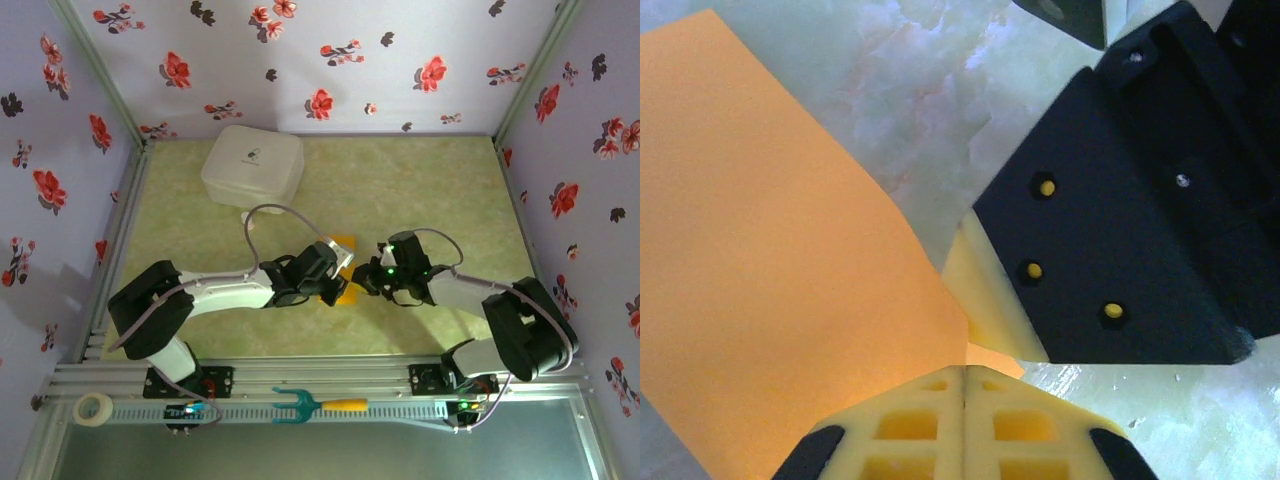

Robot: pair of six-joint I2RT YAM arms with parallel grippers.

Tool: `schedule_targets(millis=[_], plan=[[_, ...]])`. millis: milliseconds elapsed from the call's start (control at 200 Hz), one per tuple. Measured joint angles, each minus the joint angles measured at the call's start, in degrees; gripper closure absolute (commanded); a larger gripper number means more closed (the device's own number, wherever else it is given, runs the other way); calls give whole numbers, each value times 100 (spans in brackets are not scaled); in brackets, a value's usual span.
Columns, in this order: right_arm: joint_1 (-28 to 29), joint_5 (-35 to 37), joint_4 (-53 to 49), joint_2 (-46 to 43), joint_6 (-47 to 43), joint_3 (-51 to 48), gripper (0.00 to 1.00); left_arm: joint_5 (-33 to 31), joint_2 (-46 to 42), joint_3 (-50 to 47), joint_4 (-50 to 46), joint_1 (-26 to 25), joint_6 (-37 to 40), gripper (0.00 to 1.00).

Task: Fold a paper plane with a square sheet of paper (pick it up from the middle)
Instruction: Fold the triangle a second time at the center of the table.

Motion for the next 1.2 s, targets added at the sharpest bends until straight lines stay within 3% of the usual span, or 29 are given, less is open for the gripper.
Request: schedule_targets(millis=[185, 575, 975, 1060, 1200], plan=[[0, -39, 175, 39, 66, 0, 87, 17, 0, 0, 2, 39, -2, 91], [0, -42, 280, 118, 146, 0, 88, 151, 114, 0, -11, 116, -2, 85], [0, -39, 275, 160, 144, 0, 88, 249, 166, -2, -15, 212, -2, 86], [0, -37, 275, 160, 144, 0, 88, 297, 173, -4, -15, 219, -2, 100], [0, -35, 238, 160, 142, 0, 88, 374, 173, -66, -13, 256, -4, 99]])
